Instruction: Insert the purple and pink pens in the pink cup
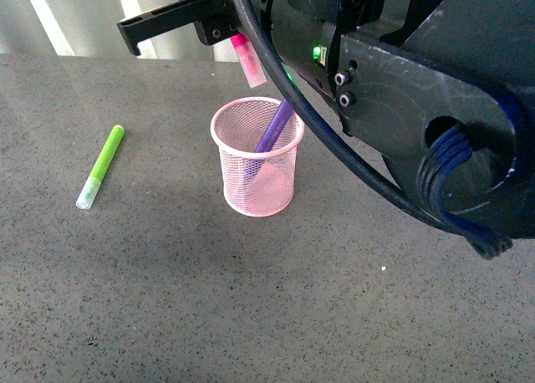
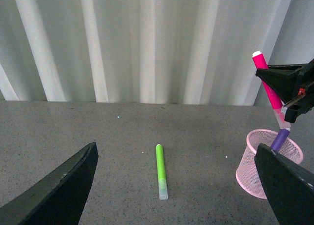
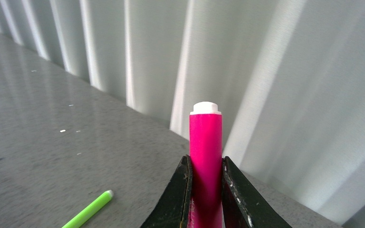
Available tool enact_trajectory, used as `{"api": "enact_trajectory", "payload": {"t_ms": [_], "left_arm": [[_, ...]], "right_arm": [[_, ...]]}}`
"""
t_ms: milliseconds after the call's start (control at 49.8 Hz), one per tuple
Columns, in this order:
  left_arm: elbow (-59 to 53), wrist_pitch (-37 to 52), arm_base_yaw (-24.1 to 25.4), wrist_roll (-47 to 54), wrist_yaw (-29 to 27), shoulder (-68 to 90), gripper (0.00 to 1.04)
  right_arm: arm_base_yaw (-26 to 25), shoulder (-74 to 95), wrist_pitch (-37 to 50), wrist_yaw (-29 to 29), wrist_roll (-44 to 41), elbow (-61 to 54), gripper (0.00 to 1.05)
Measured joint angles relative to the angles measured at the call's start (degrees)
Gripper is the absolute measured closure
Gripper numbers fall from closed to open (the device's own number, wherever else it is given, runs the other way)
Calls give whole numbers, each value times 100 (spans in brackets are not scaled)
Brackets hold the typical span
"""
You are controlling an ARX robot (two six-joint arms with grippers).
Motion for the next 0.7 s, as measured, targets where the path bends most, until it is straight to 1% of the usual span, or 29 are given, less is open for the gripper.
{"api": "enact_trajectory", "payload": {"t_ms": [702], "left_arm": [[0, 0, 0, 0, 0, 0, 7]], "right_arm": [[33, 579, 177, 59, 238, -22, 93]]}}
